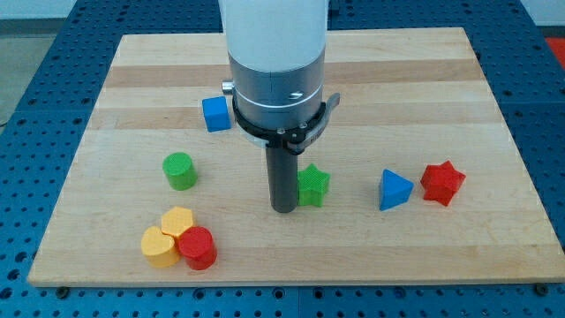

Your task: Move the green circle and green star along with blue triangle slightly up and a bit right

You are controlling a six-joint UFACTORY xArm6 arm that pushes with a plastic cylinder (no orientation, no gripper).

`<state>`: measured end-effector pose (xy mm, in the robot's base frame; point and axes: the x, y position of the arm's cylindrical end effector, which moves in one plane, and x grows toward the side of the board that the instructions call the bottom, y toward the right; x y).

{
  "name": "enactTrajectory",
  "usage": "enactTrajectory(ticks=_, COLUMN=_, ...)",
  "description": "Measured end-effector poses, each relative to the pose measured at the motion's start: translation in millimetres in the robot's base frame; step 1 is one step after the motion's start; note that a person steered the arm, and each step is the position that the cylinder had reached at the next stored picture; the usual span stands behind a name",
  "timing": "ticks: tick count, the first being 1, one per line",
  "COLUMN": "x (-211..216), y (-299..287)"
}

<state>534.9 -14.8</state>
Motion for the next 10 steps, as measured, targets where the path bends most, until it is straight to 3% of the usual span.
enactTrajectory(ticks=1, x=3, y=2)
enactTrajectory(ticks=2, x=58, y=19)
enactTrajectory(ticks=3, x=82, y=88)
enactTrajectory(ticks=4, x=73, y=123)
enactTrajectory(ticks=6, x=22, y=124)
enactTrajectory(ticks=10, x=10, y=124)
